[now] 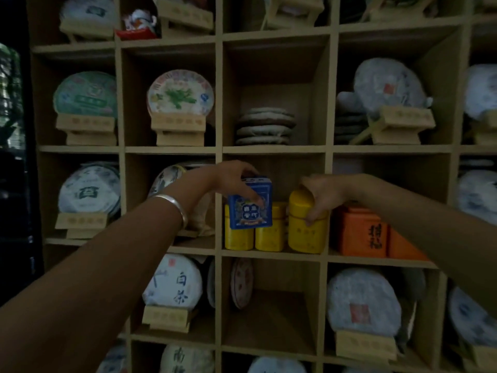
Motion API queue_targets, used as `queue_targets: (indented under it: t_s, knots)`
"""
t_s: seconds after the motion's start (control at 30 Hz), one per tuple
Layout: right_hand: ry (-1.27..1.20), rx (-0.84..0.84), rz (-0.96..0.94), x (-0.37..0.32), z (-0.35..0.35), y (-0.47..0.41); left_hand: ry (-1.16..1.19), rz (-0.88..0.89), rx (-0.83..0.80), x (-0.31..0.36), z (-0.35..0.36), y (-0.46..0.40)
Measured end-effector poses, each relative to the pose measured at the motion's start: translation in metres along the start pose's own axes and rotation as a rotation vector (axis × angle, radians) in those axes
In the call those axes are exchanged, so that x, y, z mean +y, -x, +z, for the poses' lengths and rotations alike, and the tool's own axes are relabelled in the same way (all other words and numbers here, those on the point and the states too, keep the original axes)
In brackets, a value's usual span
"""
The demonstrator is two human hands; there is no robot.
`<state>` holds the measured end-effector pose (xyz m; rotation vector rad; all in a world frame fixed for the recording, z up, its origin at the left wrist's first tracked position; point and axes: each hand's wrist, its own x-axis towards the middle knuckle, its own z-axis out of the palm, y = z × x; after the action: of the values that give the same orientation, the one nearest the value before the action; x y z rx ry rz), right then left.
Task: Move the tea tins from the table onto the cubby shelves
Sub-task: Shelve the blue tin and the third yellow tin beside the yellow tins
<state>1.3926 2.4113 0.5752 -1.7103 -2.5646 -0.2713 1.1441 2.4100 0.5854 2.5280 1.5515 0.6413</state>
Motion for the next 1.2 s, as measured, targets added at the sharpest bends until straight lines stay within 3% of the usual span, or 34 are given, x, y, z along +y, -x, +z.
queue_targets:
  t_s: [0.53,1.2]
  knots:
    - [0.229,-0.219,0.094,-0.009,0.021,-0.046,-0.019,0.138,0.102,-0.007,0.016,-0.066]
    - [0.165,-0.071,0.120,-0.005,0.039,-0.053,-0.016,0.154,0.116,-0.012,0.027,-0.099]
